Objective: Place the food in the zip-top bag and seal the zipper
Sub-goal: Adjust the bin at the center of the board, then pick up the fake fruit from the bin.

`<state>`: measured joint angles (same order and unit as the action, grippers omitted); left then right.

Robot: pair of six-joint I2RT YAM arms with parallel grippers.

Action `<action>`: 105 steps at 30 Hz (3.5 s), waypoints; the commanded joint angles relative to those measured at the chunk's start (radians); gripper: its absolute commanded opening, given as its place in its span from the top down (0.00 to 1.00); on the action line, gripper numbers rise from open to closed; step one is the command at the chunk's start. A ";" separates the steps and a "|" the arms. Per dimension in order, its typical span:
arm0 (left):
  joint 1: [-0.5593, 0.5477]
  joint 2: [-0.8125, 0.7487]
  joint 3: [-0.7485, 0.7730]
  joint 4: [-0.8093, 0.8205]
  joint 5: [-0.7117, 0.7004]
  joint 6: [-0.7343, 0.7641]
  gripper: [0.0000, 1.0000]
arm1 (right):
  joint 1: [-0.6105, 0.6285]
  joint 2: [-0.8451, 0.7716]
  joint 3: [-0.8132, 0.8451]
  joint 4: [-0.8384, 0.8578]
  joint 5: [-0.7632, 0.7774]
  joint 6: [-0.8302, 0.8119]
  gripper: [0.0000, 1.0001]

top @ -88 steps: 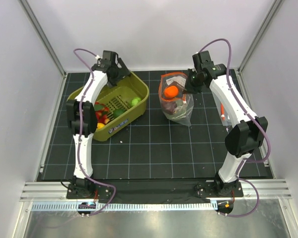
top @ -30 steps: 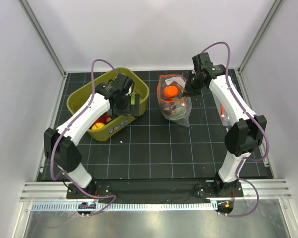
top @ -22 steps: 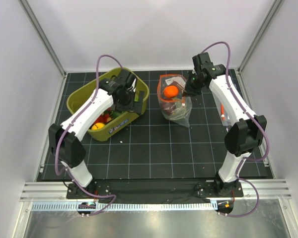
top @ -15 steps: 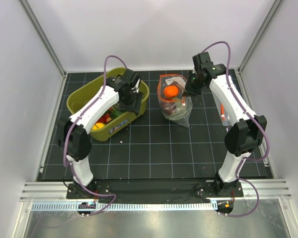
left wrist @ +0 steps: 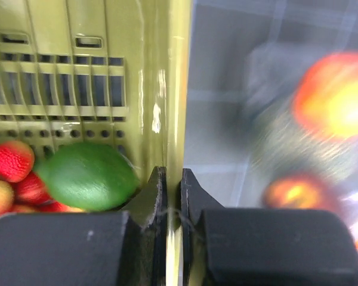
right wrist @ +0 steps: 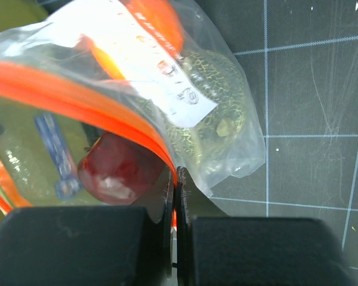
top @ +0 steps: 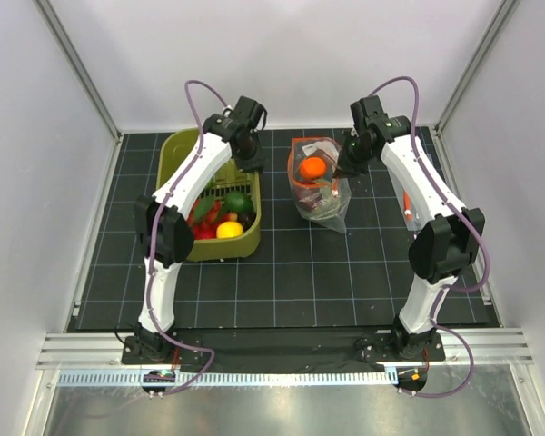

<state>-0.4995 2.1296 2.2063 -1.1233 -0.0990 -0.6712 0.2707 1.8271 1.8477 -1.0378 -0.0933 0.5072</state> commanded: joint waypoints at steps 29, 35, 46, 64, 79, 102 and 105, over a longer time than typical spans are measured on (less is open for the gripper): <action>0.102 -0.471 -0.408 0.229 0.012 0.058 0.13 | -0.002 0.086 0.157 -0.056 0.012 -0.010 0.99; 0.119 -0.524 -0.513 0.154 0.007 0.070 0.13 | -0.004 0.093 0.159 -0.051 0.000 -0.007 0.99; 0.124 -0.386 -0.543 0.164 0.084 0.087 0.16 | -0.004 0.074 0.150 -0.053 0.003 -0.010 0.99; 0.108 -0.224 -0.694 0.364 0.188 0.082 0.16 | -0.004 0.049 0.128 -0.042 0.009 -0.006 0.99; 0.110 -0.191 -0.718 0.612 0.042 0.082 0.03 | -0.004 0.043 0.128 -0.041 0.001 -0.009 0.99; 0.110 -0.226 -0.680 0.668 0.169 0.068 0.03 | -0.004 0.069 0.157 -0.050 -0.006 -0.012 0.99; 0.108 -0.197 -0.680 0.681 0.185 0.067 0.04 | -0.004 0.072 0.165 -0.051 -0.008 -0.012 0.99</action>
<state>-0.3878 1.9102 1.4864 -0.5079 0.0376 -0.5953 0.2707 1.9247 1.9675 -1.0924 -0.0902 0.5034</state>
